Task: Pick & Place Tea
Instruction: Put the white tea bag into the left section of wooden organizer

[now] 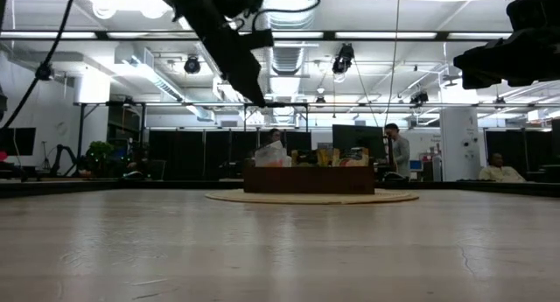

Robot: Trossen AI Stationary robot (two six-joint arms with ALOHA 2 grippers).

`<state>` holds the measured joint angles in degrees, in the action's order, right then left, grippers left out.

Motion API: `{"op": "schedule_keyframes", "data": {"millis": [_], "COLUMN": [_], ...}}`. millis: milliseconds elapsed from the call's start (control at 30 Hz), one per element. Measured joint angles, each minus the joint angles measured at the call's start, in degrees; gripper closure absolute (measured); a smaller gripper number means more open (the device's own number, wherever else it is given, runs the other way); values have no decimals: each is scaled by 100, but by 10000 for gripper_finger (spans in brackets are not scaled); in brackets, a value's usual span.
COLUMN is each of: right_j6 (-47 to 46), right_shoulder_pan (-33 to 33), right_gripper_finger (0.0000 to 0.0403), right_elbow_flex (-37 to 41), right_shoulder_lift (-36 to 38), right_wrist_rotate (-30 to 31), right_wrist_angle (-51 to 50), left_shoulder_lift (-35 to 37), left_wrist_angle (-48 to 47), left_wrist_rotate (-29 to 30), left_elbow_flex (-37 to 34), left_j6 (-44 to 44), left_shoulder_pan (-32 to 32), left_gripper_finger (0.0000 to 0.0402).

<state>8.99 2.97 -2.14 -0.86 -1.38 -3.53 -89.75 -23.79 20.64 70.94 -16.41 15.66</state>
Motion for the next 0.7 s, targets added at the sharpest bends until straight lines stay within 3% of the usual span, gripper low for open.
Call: {"op": "schedule_keyframes", "data": {"millis": [300,500,700], "right_j6": [0,0,0], "right_shoulder_pan": [1,1,1], "right_gripper_finger": [394,394,394], "right_elbow_flex": [1,0,1], "right_shoulder_lift": [-2,-2,-2], "right_wrist_rotate": [-1,-1,-1], "right_wrist_angle": [-2,-2,-1], "left_shoulder_lift": [397,117,-463], "left_wrist_angle": [-274,-223,-83], "left_wrist_rotate": [-17,-276,-514], "left_elbow_flex": [-8,-11,-13], "left_j6": [-10,-39,-618], "left_shoulder_pan": [-215,-234,-234], "left_gripper_finger": [394,399,401]}}
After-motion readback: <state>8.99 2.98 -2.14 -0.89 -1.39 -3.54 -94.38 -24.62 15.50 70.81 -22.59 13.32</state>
